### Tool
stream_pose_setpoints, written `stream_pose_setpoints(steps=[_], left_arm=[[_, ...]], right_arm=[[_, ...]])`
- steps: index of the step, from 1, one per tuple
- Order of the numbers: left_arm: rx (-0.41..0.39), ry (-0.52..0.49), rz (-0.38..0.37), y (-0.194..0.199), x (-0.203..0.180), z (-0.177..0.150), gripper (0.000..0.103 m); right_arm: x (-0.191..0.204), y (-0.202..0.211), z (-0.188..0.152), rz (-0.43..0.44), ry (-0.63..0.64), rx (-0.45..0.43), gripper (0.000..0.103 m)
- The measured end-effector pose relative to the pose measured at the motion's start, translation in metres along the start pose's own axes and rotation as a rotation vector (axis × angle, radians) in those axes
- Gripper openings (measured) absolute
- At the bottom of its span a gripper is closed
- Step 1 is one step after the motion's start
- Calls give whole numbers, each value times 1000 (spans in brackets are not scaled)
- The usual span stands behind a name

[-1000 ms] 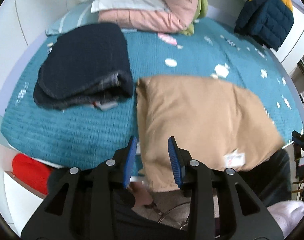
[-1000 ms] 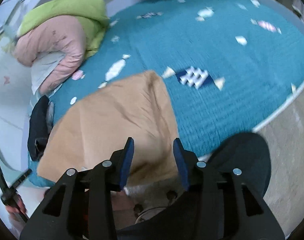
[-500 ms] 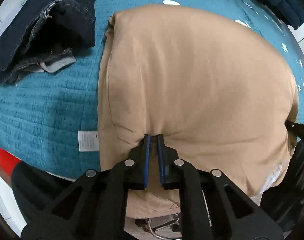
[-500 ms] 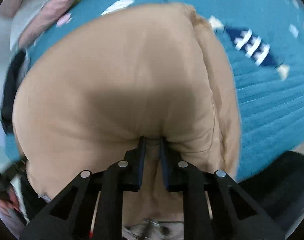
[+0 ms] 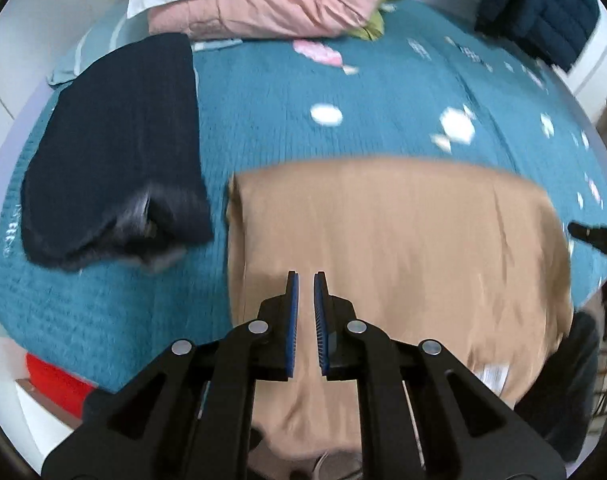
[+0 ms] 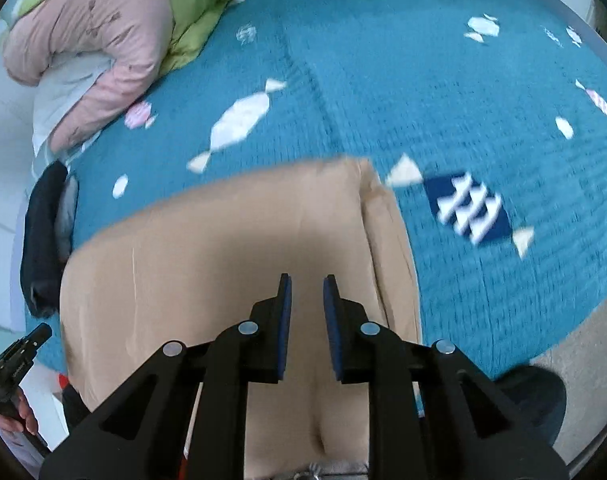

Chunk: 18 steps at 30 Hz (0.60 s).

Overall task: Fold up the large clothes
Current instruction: 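Release the jacket and press the folded bundle flat with both tools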

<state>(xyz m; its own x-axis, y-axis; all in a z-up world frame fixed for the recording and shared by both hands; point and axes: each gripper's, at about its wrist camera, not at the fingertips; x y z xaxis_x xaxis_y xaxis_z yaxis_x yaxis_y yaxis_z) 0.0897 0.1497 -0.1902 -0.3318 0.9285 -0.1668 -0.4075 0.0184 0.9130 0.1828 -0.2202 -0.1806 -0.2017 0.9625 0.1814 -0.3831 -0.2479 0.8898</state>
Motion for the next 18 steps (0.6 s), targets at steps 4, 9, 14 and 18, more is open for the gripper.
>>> stream_pose_setpoints(steps=[4,9,14,18], left_arm=[[64,57,14,-47,-3,26,10],[125,106,69,-100,1,30,8],[116,66,102,-89,-9,30,8],[93,76,141,-74,-9,26,51]], right_arm=[[3,-39,23,-52,15,104,17],[-14,-96,29,-30,-14,165,11],[-14,-89,36,-48,-9,191,12],[-10,-70,31,-38,-15,164,17]])
Point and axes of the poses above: each gripper's, at about its wrist camera, not at the fingertips, and y roughly against the way its jaws point, x to its left, z to its top, and after that the axes turned 12 degrees about y, right-handed
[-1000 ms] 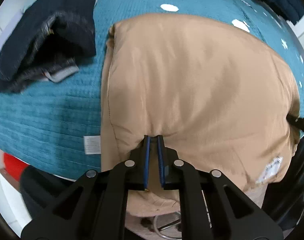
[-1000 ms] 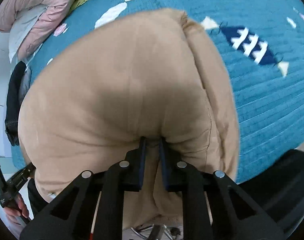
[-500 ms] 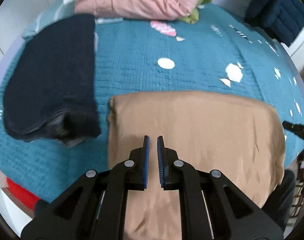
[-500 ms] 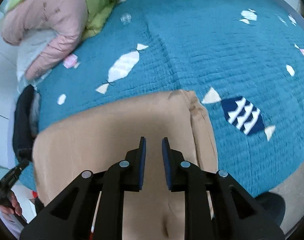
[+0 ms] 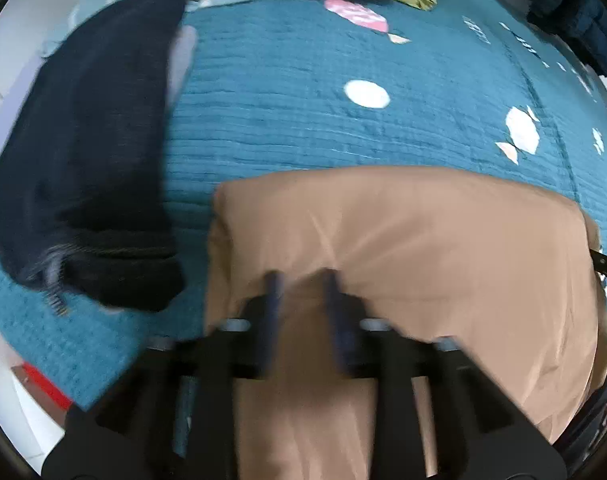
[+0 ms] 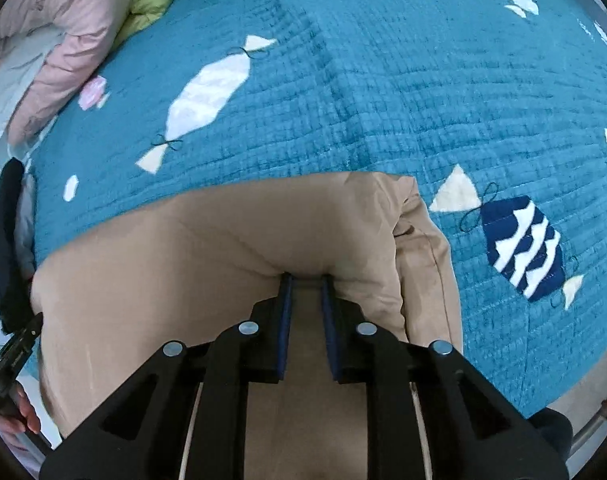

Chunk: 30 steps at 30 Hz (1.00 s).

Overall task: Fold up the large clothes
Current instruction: 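Release the jacket and press the folded bundle flat with both tools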

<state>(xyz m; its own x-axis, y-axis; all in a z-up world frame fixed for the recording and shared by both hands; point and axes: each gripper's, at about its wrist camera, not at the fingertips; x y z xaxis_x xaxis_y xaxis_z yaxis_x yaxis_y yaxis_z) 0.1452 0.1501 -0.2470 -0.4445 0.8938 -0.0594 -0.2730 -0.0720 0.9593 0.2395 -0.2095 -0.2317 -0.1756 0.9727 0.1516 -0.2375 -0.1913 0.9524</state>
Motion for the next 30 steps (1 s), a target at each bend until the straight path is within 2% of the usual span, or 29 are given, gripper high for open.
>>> stream_pose_setpoints(steps=[1,3,5,6,7,9,12,19,30], left_arm=[[-24,13,14,7,2,-2,67],[-41,5,-11,16,3,-3,67],[-44,-9,-28,25,2,-8,68],[-48,-11,-30,29,3,-11,69],[-53,-14,-34,31,3,-12,71],[-58,-14,-46,37,4,-18,71],[-52,-16,-59,42,3,-26,71],[-48,-23,-86,50,-2,-41,71],[-21,-37,-149,61,-18,-68,71]], right_arm=[[0,4,-3,15,-14,-10,20],[-5,15,-12,65,-43,-34,44],[-6,24,-17,82,-61,-54,62],[-6,30,-21,74,-65,-62,67],[-5,34,-24,69,-63,-62,68],[-3,38,-27,56,-60,-60,80],[-6,46,-34,34,-64,-72,83],[-26,51,-52,41,-102,-82,86],[-66,34,-91,194,-182,-30,86]])
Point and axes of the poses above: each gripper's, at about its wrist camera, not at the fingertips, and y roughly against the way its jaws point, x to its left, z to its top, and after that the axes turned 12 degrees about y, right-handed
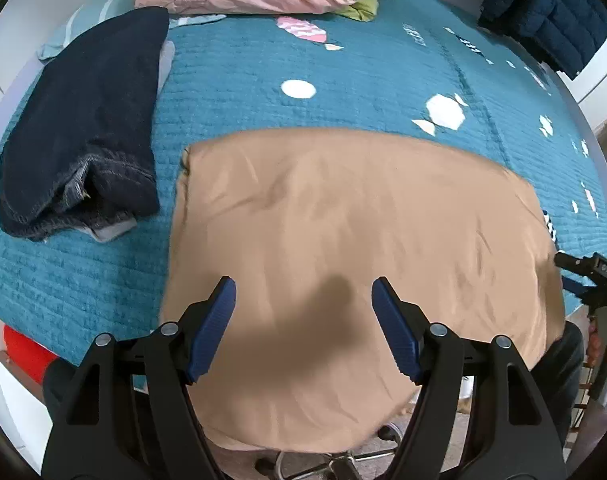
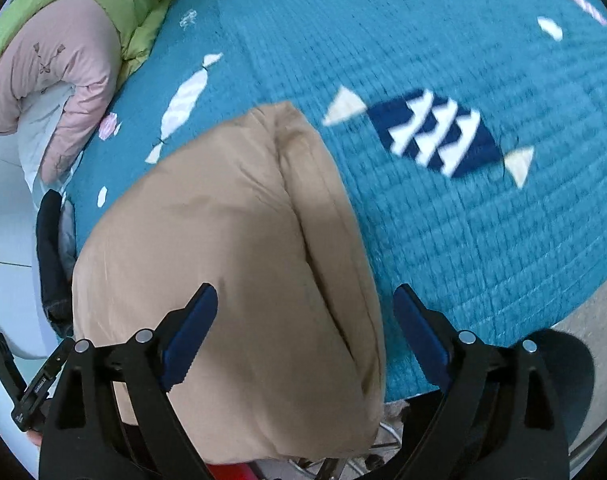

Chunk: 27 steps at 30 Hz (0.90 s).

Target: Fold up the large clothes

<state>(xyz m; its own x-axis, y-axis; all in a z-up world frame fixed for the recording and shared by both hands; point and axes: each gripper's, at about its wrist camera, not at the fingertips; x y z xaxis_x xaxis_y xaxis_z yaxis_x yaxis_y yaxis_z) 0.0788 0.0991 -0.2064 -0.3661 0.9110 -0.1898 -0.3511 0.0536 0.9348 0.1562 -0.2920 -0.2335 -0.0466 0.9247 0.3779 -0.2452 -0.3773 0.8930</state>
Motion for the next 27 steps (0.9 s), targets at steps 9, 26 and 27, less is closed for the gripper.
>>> stream_pose_setpoints(steps=[9,26,27], left_arm=[[28,12,-13,-1,-9,-17,71],[3,-39,-41,6,-30,-17,71],[9,-42,-46,4,-33,-15,71]], right_arm=[[-30,-34,-20,295,-120,-8,93],[-11,-44,-20,427,-99,-34,59],[-7,-41,-21,384,-60,-52,46]])
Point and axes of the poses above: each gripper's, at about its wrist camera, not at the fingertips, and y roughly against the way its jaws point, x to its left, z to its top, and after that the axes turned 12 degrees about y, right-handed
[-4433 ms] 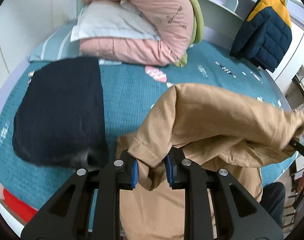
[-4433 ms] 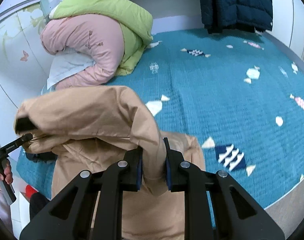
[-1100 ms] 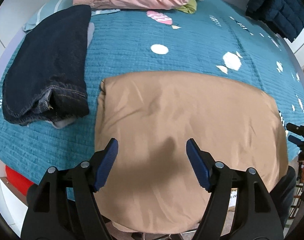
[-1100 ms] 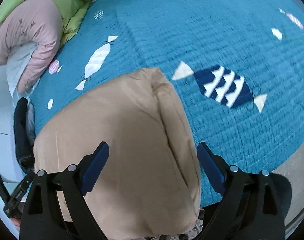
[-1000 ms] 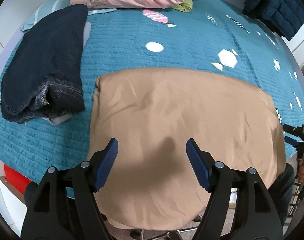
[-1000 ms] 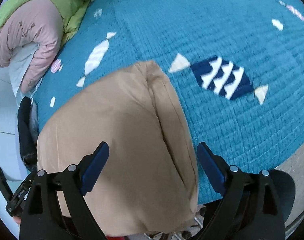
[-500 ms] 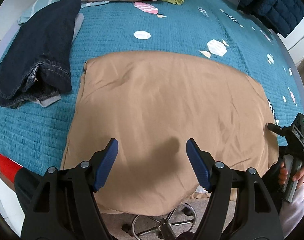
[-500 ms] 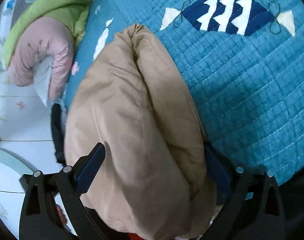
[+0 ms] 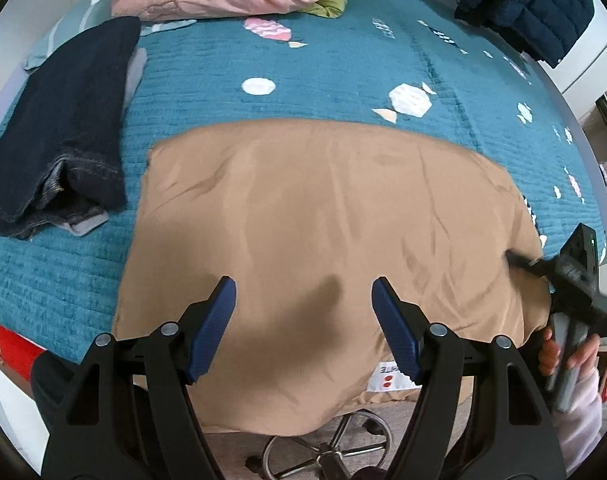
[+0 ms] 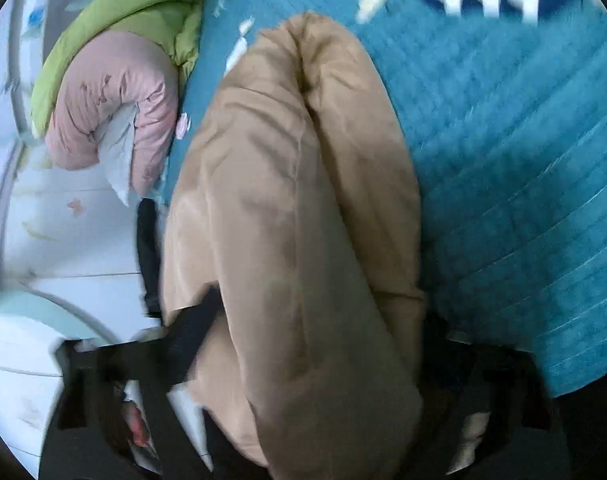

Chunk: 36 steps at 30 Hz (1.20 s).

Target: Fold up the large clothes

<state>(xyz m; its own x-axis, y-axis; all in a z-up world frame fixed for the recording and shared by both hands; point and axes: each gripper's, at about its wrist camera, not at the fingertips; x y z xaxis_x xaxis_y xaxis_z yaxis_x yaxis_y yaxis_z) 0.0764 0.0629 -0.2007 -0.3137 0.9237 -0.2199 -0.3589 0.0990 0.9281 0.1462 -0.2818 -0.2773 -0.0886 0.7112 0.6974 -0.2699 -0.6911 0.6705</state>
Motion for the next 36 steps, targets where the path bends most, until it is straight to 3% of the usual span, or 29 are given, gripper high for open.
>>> stream_pose_setpoints(steps=[2,4,7,10,14,18,20,22,23,26,31,34,36], left_arm=[[8,-12,-3,-5,-8,5,71],[4,-25,-7,-8,-18,13,70],[14,-33,-60,-13,-38,32,44],[21,-26,-90,-22,-57,53,29],[3,-31,-57,-40,-82,84,29],[40,-10,-41,-74,-95,110,27],[80,16,-14,-98,-94,115,12],[130,45,31,-129,-89,109,11],[113,44,31,-131,-88,104,11],[88,0,53,-115,-92,92,11],[153,-37,65,-91,-88,67,11],[209,-16,107,-113,-79,57,11],[199,8,108,-124,-77,57,11]], right_arm=[[7,3,-2,-21,30,-40,38],[19,3,-5,-72,90,-77,36],[24,-5,-3,-132,149,-72,36],[15,-9,-2,-111,132,-68,38],[1,-3,-6,-83,112,-63,42],[6,-1,-6,-85,122,-53,43],[7,-2,-4,-74,112,-49,44],[8,-3,-2,-65,102,-49,44],[6,-1,-3,-65,102,-48,44],[6,-1,-3,-69,108,-45,44],[4,0,-4,-58,100,-47,45],[2,0,-4,-52,97,-49,47],[4,-1,-4,-55,101,-47,48]])
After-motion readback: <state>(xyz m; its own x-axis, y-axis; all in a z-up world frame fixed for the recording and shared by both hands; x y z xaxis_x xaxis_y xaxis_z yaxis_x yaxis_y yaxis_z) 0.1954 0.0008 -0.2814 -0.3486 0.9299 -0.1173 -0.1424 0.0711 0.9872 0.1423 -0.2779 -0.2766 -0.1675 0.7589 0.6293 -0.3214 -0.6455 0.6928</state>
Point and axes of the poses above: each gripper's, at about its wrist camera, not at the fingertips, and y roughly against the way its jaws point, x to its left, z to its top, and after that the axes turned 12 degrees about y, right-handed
